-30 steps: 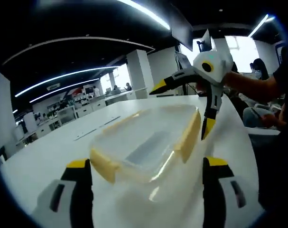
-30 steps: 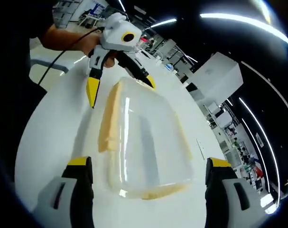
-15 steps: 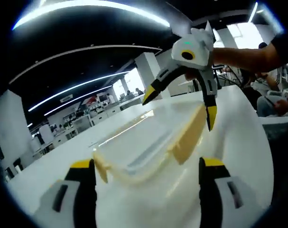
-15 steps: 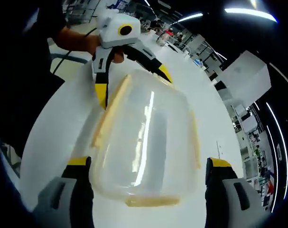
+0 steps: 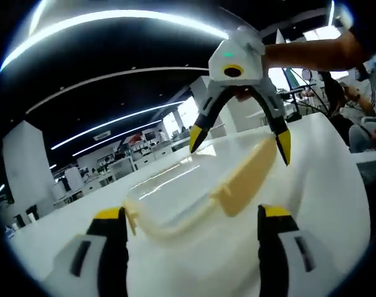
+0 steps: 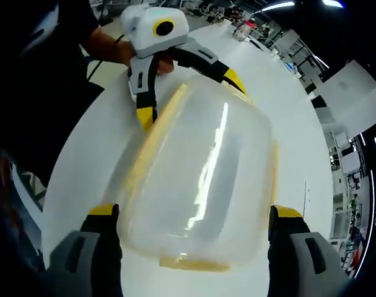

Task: Snap each plastic latch of the storage box into its locked position after aligning the lid with the box until every specified latch is closed and the lid sits flush.

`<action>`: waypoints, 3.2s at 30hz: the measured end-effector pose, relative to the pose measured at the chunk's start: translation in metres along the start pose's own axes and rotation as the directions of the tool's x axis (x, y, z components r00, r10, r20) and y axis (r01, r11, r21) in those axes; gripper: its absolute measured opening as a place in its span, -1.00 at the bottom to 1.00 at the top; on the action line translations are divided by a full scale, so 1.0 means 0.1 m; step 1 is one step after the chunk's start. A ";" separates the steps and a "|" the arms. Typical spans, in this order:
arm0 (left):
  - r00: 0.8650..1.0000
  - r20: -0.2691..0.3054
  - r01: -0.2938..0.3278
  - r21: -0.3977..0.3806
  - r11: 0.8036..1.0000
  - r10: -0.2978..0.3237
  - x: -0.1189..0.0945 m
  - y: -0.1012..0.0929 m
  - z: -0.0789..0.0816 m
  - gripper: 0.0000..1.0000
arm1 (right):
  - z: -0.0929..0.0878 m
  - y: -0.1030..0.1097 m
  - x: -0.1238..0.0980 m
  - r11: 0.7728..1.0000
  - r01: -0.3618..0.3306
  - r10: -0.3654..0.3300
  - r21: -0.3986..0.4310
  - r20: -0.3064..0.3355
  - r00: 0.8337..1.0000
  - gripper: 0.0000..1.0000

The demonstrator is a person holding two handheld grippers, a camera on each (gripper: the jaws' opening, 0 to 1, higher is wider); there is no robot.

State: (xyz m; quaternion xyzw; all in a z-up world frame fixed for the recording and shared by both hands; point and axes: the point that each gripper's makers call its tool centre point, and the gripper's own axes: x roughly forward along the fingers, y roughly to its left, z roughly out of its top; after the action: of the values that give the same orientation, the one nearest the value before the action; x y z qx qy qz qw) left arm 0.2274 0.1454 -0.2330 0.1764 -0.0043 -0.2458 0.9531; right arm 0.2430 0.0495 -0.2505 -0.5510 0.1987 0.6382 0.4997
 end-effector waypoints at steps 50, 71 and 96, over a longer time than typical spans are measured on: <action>1.000 -0.012 -0.011 0.007 1.000 0.011 -0.01 0.00 -0.08 0.64 | 0.24 -0.41 0.25 0.705 -0.573 0.598 0.417 0.084 0.797 0.82; 1.000 -0.012 -0.016 0.013 1.000 0.016 -0.05 -0.02 -0.11 0.65 | 0.46 -0.50 0.14 0.833 -0.486 0.492 0.265 0.047 0.869 0.46; 0.999 -0.026 -0.025 -0.021 0.999 0.024 -0.06 -0.03 -0.10 0.54 | 0.48 -0.54 0.23 0.778 -0.518 0.542 0.357 0.036 0.839 0.47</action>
State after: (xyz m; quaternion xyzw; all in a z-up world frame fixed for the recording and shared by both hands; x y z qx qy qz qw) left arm 0.2219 0.1496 -0.2431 0.1695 0.0084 -0.2317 0.9579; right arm 0.2673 0.1202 -0.2402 -0.3957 0.4737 0.6872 0.3832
